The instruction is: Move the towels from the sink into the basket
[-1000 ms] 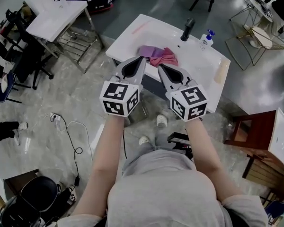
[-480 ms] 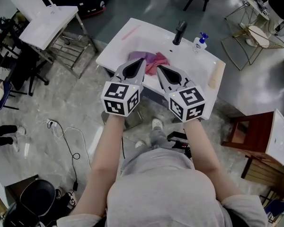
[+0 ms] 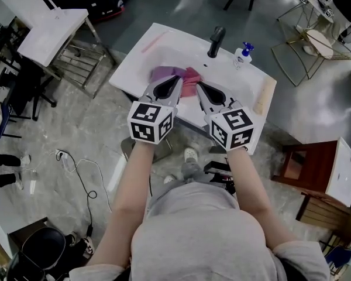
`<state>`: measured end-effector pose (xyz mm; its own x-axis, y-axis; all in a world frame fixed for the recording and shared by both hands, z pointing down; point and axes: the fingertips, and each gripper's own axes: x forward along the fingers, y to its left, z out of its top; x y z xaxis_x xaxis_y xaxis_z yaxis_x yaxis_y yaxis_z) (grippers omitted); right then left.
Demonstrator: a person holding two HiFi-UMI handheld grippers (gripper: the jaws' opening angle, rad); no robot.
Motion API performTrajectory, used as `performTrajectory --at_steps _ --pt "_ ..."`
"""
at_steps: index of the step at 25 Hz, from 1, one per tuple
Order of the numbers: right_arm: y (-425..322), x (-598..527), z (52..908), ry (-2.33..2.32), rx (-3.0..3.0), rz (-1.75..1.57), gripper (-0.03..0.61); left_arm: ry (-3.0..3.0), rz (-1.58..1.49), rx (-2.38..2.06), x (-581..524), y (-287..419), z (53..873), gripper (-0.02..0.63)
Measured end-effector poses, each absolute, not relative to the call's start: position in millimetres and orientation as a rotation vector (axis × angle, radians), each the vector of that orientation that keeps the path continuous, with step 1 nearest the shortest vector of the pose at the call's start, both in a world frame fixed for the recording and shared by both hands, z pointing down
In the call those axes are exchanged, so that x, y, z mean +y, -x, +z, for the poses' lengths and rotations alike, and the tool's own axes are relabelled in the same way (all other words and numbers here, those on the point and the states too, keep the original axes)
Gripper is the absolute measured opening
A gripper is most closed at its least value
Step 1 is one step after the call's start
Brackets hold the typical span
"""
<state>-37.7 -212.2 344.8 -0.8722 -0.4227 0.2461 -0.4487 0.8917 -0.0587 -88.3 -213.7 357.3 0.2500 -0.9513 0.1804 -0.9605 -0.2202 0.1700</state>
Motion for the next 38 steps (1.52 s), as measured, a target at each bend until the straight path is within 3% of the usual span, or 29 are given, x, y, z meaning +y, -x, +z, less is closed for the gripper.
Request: performTrajectory --at_steps 38 --pt "0.5 -316.7 426.7 -0.738 -2.686 0.406 0.018 -2.059 0.659 -1.200 -329.2 40.7 545.2 0.268"
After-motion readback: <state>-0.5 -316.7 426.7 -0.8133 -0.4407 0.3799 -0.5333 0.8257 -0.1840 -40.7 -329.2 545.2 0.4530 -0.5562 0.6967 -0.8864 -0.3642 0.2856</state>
